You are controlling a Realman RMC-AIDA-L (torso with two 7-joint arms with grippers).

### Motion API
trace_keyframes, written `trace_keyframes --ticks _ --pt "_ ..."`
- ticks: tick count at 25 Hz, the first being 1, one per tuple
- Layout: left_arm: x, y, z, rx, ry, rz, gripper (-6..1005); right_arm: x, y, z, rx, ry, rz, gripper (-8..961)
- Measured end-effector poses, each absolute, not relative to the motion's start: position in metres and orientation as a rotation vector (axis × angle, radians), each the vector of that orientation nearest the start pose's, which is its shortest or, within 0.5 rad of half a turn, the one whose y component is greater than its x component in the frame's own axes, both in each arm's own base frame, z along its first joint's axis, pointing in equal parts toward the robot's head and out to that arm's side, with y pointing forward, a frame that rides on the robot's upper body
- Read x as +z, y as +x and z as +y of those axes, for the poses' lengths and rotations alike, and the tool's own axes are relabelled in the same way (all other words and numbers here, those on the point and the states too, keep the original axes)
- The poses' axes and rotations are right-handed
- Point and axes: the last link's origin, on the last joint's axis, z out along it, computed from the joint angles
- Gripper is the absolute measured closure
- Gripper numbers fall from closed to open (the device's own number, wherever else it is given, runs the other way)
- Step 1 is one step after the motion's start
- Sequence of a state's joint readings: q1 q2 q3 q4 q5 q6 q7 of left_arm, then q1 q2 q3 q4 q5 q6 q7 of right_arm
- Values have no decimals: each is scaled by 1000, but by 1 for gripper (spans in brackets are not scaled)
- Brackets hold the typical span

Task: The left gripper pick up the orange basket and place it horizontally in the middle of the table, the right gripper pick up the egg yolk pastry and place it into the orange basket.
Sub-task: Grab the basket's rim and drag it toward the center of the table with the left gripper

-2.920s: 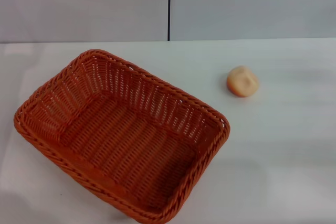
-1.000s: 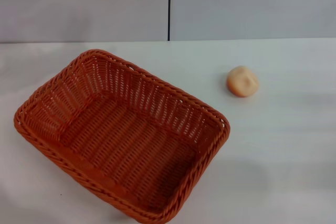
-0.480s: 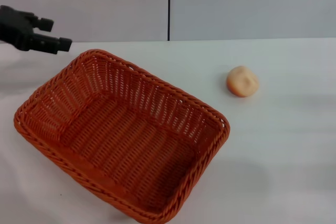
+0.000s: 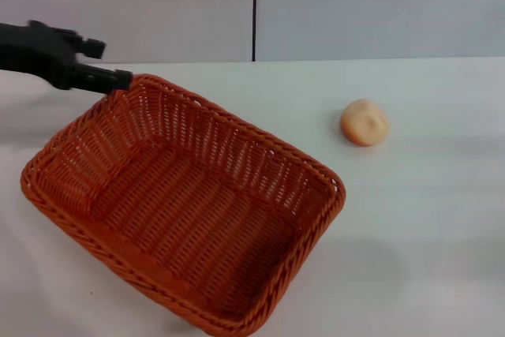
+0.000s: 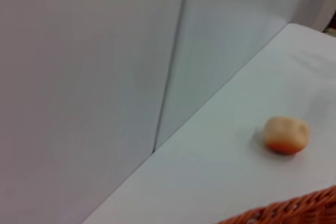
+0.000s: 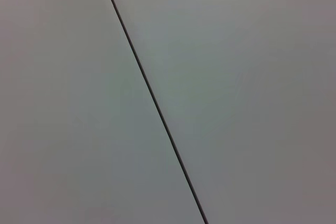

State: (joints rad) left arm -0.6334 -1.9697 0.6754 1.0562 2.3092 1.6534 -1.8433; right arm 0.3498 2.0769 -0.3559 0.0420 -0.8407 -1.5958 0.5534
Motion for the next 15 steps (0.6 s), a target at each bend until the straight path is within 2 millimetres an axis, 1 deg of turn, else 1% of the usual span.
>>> trace_keyframes --ticks 2,3,4,6,8,11,15 --pt "99 -240 376 -184 -2674 -717 200 53 359 270 1101 -1174 616 479" --pt "90 -234 377 -203 -2685 -687 200 52 360 269 1094 -1173 625 479" --pt "86 -230 378 -216 -2692 -666 201 52 360 269 1094 -1173 625 479" --pt "83 -228 379 -221 -2697 -654 202 51 362 268 1087 -1172 635 479" --pt "70 -217 384 -219 -2734 -613 202 50 363 267 1080 -1171 645 479" --pt "57 -208 389 -200 -2765 -580 217 50 364 266 1078 -1170 648 479" --pt "49 -204 391 -181 -2772 -555 246 48 365 265 1078 -1168 660 479"
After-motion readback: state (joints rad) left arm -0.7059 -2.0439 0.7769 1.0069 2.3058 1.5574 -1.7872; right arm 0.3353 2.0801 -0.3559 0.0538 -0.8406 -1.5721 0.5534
